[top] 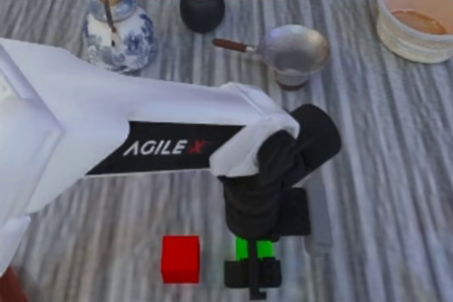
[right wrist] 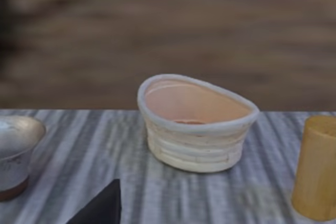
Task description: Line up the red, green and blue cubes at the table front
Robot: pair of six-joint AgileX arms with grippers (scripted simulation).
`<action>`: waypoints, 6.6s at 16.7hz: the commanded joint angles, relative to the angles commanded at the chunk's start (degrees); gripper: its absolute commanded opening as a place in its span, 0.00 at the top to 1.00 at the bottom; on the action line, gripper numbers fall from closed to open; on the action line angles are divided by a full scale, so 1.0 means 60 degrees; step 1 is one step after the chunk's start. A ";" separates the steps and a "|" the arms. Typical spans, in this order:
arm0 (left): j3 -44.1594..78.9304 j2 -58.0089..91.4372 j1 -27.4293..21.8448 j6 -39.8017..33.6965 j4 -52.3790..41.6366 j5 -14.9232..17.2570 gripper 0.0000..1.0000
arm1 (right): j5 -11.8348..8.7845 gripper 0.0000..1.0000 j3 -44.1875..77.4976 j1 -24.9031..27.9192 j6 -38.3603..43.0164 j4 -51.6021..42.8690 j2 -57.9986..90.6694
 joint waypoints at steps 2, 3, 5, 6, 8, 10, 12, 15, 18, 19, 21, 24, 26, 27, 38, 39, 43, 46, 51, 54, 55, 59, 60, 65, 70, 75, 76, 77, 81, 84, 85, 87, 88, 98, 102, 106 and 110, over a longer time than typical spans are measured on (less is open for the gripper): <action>0.0000 0.0000 0.0000 0.0000 0.0000 0.0000 0.00 | 0.0000 0.00 0.0000 0.0000 0.0000 0.0000 0.0000; 0.0000 0.0000 0.0000 0.0000 0.0000 0.0000 0.00 | 0.0000 0.00 0.0000 0.0000 0.0000 0.0000 0.0000; 0.0000 0.0000 0.0000 0.0000 0.0000 0.0000 0.00 | 0.0000 0.00 0.0000 0.0000 0.0000 0.0000 0.0000; 0.0000 0.0000 0.0000 0.0000 0.0000 0.0000 0.00 | 0.0000 0.00 0.0000 0.0000 0.0000 0.0000 0.0000; 0.0000 0.0000 0.0000 0.0000 0.0000 0.0000 0.00 | 0.0000 0.00 0.0000 0.0000 0.0000 0.0000 0.0000; 0.0030 -0.0015 0.0018 0.0001 -0.0034 -0.0001 0.00 | 0.0000 0.00 0.0000 0.0000 0.0000 0.0000 0.0000; 0.0298 -0.0115 0.0024 0.0015 -0.0396 -0.0009 0.00 | 0.0000 0.00 0.0000 0.0000 0.0000 0.0000 0.0000; 0.0934 -0.0436 0.0078 0.0023 -0.1450 -0.0012 0.00 | 0.0000 0.00 0.0000 0.0000 0.0000 0.0000 0.0000; 0.1493 -0.0776 0.0174 -0.0012 -0.2309 -0.0004 0.00 | 0.0000 0.00 0.0000 0.0000 0.0000 0.0000 0.0000; 0.1574 -0.0839 0.0194 -0.0022 -0.2412 -0.0005 0.00 | 0.0000 0.00 0.0000 0.0000 0.0000 0.0000 0.0000; 0.1584 -0.0848 0.0197 -0.0023 -0.2424 -0.0006 0.00 | 0.0000 0.00 0.0000 0.0000 0.0000 0.0000 0.0000; 0.1567 -0.0807 0.0151 -0.0034 -0.2403 -0.0006 0.00 | 0.0000 0.00 0.0000 0.0000 0.0000 0.0000 0.0000; 0.1707 -0.0692 0.0256 -0.0349 -0.2452 -0.0010 0.00 | 0.0000 0.00 0.0000 0.0000 0.0000 0.0000 0.0000; 0.1839 -0.0585 0.0350 -0.0655 -0.2498 -0.0014 0.00 | 0.0000 0.00 0.0000 0.0000 0.0000 0.0000 0.0000; 0.4287 0.1367 0.2693 -0.8213 -0.3311 0.0009 0.00 | 0.0000 0.00 0.0000 0.0000 0.0000 0.0000 0.0000; 0.4503 0.1529 0.2953 -0.9035 -0.3373 0.0014 0.00 | 0.0000 0.00 0.0000 0.0000 0.0000 0.0000 0.0000; 0.5227 0.1971 0.3878 -1.1652 -0.3507 0.0010 0.00 | 0.0000 0.00 0.0000 0.0000 0.0000 0.0000 0.0000; 0.5529 0.2088 0.4289 -1.2577 -0.3511 -0.0005 0.00 | 0.0000 0.00 0.0000 0.0000 0.0000 0.0000 0.0000; 0.5543 0.2060 0.4305 -1.2688 -0.3504 -0.0008 0.00 | 0.0000 0.00 0.0000 0.0000 0.0000 0.0000 0.0000; 0.5231 0.2175 0.4345 -1.2702 -0.3121 -0.0008 0.00 | 0.0000 0.00 0.0000 0.0000 0.0000 0.0000 0.0000; 0.5009 0.2272 0.4354 -1.2701 -0.2797 -0.0007 0.00 | 0.0000 0.00 0.0000 0.0000 0.0000 0.0000 0.0000; 0.3975 0.2783 0.4367 -1.2677 -0.1144 -0.0001 0.00 | 0.0000 0.00 0.0000 0.0000 0.0000 0.0000 0.0000; 0.3784 0.2889 0.4367 -1.2675 -0.0876 0.0000 0.00 | 0.0000 0.00 0.0000 0.0000 0.0000 0.0000 0.0000; 0.3606 0.3001 0.4365 -1.2678 -0.0643 0.0001 0.00 | 0.0000 0.00 0.0000 0.0000 0.0000 0.0000 0.0000; 0.3606 0.3001 0.4365 -1.2678 -0.0643 0.0001 0.38 | 0.0000 0.00 0.0000 0.0000 0.0000 0.0000 0.0000; 0.3606 0.3001 0.4365 -1.2678 -0.0643 0.0001 0.75 | 0.0000 0.00 0.0000 0.0000 0.0000 0.0000 0.0000; 0.3606 0.3001 0.4365 -1.2678 -0.0643 0.0001 0.83 | 0.0000 0.00 0.0000 0.0000 0.0000 0.0000 0.0000; 0.3606 0.3001 0.4365 -1.2678 -0.0643 0.0001 0.90 | 0.0000 0.00 0.0000 0.0000 0.0000 0.0000 0.0000; 0.3606 0.3001 0.4365 -1.2678 -0.0643 0.0001 1.00 | 0.0000 0.00 0.0000 0.0000 0.0000 0.0000 0.0000; 0.3606 0.3001 0.4365 -1.2678 -0.0643 0.0001 1.00 | 0.0000 0.00 0.0000 0.0000 0.0000 0.0000 0.0000; 0.3606 0.3001 0.4365 -1.2678 -0.0643 0.0001 1.00 | 0.0000 0.00 0.0000 0.0000 0.0000 0.0000 0.0000; 0.3627 0.2698 0.4364 -1.2566 -0.0827 -0.0112 1.00 | 0.0000 0.00 0.0000 0.0000 0.0000 0.0000 0.0000; 0.3656 0.2690 0.4372 -1.2573 -0.0859 -0.0112 1.00 | 0.0000 0.00 0.0000 0.0000 0.0000 0.0000 0.0000; 0.5184 0.2010 0.4543 -1.2585 -0.3072 -0.0119 1.00 | 0.0000 0.00 0.0000 0.0000 0.0000 0.0000 0.0000; 0.5223 0.2072 0.4349 -1.2702 -0.3090 -0.0125 1.00 | 0.0000 0.00 0.0000 0.0000 0.0000 0.0000 0.0000; 0.5564 0.2170 0.2874 -1.3711 -0.3372 -0.0148 1.00 | 0.0000 0.00 0.0000 0.0000 0.0000 0.0000 0.0000; 0.5891 0.2215 0.0400 -1.5067 -0.3748 -0.0161 1.00 | 0.0000 0.00 0.0000 0.0000 0.0000 0.0000 0.0000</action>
